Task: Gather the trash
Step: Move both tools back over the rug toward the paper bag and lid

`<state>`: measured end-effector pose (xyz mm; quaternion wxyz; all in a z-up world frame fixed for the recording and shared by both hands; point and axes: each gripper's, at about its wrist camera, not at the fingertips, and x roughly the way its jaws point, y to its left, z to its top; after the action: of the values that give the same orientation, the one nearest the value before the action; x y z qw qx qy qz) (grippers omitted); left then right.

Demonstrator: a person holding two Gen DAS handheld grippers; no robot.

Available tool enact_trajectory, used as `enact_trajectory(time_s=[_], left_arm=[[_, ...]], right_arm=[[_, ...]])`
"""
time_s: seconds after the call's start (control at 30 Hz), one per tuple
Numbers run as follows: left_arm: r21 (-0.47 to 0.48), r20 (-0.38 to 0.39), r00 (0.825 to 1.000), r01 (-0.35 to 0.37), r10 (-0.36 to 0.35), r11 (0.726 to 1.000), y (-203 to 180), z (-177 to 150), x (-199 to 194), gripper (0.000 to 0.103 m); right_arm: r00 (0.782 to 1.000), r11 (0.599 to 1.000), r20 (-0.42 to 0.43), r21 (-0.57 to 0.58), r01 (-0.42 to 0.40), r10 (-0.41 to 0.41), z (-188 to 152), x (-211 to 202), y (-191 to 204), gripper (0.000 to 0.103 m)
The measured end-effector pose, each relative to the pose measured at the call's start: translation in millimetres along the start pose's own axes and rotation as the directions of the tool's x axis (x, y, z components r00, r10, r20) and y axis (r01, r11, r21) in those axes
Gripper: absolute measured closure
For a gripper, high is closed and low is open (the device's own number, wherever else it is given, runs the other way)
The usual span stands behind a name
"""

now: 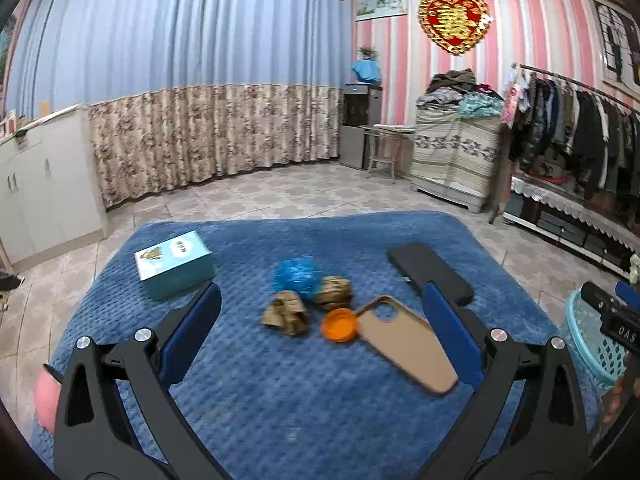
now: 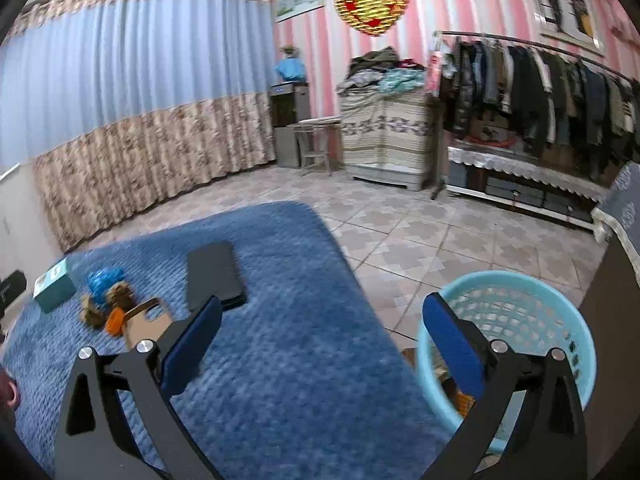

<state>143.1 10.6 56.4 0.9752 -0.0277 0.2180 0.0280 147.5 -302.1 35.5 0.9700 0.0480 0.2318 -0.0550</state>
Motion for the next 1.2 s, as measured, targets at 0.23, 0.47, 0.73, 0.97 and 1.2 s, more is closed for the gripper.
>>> enact_trajectory(time_s=[0.23, 0.47, 0.73, 0.97, 1.2], left_arm=[[-0.059, -0.005, 0.999, -0.050, 0.050, 0.997, 39, 0, 2, 0.006], [-0.069, 0.008, 0.995, -0.097, 0.098, 0.993, 60, 6, 3, 0.006], [-0.050, 0.008, 0.990, -0.138, 0.139, 0.989, 69, 14, 10, 0.006], [-0.021, -0.034, 0.988, -0.153, 0.153, 0.988, 68, 3, 35, 0.006], [-0.006, -0.131, 0.985, -0.111, 0.109, 0.994, 48, -20, 88, 0.007]], right_arm=[[0.998, 0.997, -0.019, -0.019, -0.068, 0.068, 5, 4, 30, 0.005], [0.988, 0.987, -0.004, -0.040, -0.153, 0.153, 32, 10, 66, 0.005], [0.974, 0.967, 0.019, -0.132, -0.220, 0.224, 63, 26, 109, 0.005], [0.972, 0.964, -0.027, -0.120, -0.237, 0.235, 45, 59, 120, 0.005], [0.988, 0.975, -0.086, -0.172, -0.143, 0.130, 25, 80, 119, 0.005]])
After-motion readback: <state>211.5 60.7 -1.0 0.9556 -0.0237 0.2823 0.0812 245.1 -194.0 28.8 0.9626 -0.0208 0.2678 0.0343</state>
